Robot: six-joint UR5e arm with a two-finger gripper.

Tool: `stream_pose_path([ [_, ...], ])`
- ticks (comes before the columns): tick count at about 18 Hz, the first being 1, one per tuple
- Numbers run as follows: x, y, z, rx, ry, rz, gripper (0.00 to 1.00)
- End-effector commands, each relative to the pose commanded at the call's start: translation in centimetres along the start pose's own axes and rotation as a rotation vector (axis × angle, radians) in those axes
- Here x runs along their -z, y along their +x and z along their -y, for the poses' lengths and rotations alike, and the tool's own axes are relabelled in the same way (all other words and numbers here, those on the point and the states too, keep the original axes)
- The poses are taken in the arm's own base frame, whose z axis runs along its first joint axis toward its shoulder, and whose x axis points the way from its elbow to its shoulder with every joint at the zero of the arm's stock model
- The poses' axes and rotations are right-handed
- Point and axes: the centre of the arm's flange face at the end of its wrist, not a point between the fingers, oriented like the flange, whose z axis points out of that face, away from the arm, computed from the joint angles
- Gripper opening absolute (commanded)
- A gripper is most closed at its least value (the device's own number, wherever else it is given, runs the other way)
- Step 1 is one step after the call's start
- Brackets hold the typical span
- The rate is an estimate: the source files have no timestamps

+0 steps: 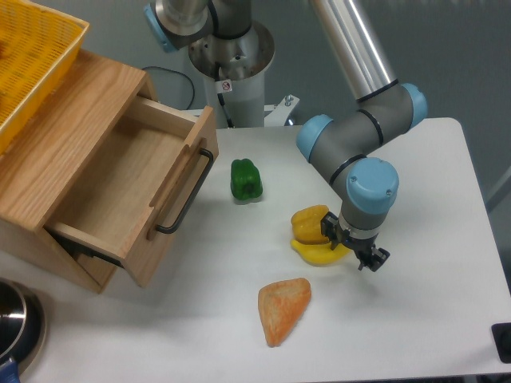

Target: Pick up the banana

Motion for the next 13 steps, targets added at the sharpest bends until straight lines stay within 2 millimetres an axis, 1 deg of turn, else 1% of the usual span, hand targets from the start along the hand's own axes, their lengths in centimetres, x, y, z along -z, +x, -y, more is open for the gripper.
stream_pose_path([
  [1,-0.3,0.3,-0.2,0.0,-0.002,-0.007,0.73],
  [3,0.0,0.5,-0.3,0.0,-0.012,-0.003,0.73],
  [8,2.0,-0.2,-0.8,0.007,-0.015,0.034,0.74],
  [9,2.4,-0.4,-1.2,0.013,-0.013,0.04,0.75],
  [10,2.6,-0.3,-1.3,0.013,-0.017,0.033,0.75],
  [13,2.1,0.4,-1.3,0.011,-0.023,0.007,0.75],
])
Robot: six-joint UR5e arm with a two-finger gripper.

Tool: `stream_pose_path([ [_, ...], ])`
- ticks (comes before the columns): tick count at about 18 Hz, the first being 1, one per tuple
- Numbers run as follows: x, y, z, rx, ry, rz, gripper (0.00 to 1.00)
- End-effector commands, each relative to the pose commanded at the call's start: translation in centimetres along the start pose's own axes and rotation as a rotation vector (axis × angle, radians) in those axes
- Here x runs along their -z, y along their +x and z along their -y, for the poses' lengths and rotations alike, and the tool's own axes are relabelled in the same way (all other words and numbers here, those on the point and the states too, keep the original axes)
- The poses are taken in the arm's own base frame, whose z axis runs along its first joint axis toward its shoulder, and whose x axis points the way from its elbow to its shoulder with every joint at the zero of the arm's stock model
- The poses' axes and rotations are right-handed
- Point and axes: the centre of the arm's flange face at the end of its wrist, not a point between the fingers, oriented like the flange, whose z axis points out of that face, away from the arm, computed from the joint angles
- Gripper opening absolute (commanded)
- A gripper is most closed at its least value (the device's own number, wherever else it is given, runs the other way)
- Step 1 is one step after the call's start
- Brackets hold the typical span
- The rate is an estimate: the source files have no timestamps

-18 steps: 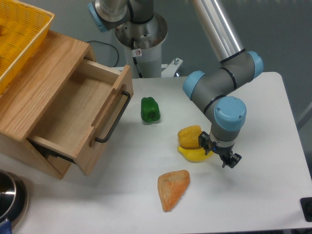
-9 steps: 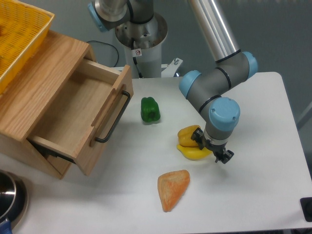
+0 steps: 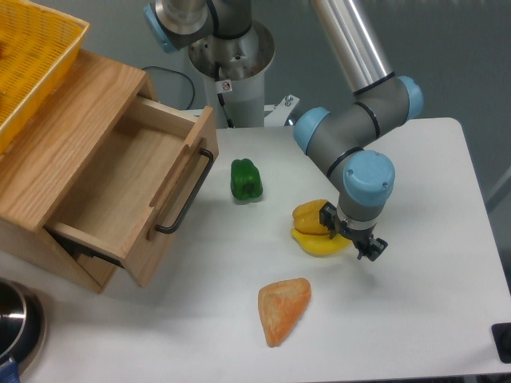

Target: Pick up the banana

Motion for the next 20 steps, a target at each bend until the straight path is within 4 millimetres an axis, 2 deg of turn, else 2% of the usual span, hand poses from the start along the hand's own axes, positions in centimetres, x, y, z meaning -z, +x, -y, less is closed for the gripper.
stream_pose_path([
  [6,-1.4,1.0,-0.3,-0.002,-0.016,-0.03,0.75],
  [9,-0.7,1.5,-0.5,-0.003,-0.026,-0.021,0.75],
  [17,-2.4,0.6,0.2,-0.005,-0.028,-0.03,0.74],
  [19,-2.5,0.6,0.3,-0.007,-0.028,-0.03,0.69],
  [20,-2.6,0.5,0.3,-0.007,-0.028,-0.032,0.63],
])
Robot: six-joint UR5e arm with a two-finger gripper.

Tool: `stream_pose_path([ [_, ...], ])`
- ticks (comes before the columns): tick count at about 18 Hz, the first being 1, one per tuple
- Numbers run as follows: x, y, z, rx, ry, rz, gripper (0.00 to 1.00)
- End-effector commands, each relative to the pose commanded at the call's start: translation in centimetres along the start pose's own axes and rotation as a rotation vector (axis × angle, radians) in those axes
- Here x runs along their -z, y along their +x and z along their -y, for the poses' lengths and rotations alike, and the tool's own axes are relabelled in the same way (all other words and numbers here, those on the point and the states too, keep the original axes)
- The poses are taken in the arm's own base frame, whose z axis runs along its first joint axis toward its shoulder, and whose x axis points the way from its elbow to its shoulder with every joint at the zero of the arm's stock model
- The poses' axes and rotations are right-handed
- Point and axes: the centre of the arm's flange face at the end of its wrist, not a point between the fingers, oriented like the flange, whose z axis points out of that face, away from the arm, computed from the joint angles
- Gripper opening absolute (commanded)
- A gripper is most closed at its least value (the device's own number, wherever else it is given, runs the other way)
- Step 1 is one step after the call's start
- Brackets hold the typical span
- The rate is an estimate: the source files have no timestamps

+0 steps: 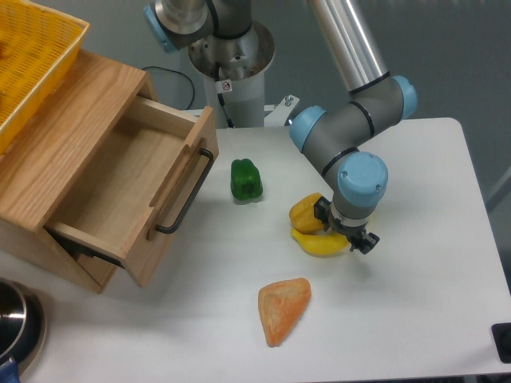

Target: Pick up the banana

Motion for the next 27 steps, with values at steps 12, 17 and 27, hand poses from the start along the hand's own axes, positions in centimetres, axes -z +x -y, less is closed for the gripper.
stream_pose_path([
  [12,3.3,-0.9,0.5,0.005,0.022,0.058,0.02],
  [17,9.6,-0.5,0.7,-0.001,0.049,0.134,0.0],
  [27,19.0,3.0,1.6,-0.041,0.123,0.05,0.0],
])
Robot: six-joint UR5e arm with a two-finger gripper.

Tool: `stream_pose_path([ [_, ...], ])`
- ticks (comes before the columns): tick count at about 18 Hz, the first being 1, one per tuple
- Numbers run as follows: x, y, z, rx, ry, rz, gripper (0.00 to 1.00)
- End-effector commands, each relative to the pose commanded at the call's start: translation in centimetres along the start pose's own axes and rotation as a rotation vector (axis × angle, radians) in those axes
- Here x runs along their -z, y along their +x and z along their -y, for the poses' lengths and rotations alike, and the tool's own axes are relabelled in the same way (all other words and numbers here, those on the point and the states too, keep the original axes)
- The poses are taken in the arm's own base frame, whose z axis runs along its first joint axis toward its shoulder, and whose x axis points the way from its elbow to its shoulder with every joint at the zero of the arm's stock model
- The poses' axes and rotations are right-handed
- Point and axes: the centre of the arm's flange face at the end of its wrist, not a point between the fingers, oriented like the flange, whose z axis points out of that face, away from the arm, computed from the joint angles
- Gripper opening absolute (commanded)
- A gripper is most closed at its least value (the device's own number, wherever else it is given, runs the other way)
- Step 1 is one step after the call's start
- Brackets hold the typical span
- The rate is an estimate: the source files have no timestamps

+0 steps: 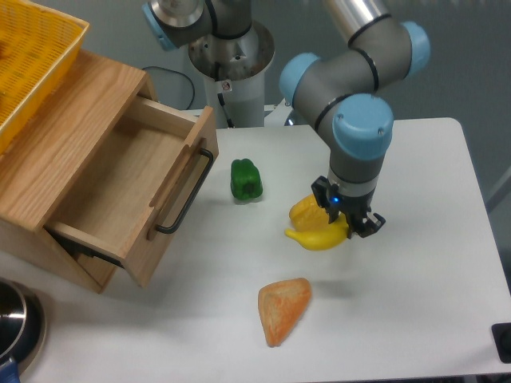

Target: Pick up the banana

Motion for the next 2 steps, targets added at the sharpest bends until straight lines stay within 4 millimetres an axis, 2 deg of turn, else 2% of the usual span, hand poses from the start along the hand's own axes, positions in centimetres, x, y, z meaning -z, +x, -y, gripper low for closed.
stream_pose_path([
  [2,-0.05,0.09,0.06,-0.003,-0.003,-0.004,0.0],
])
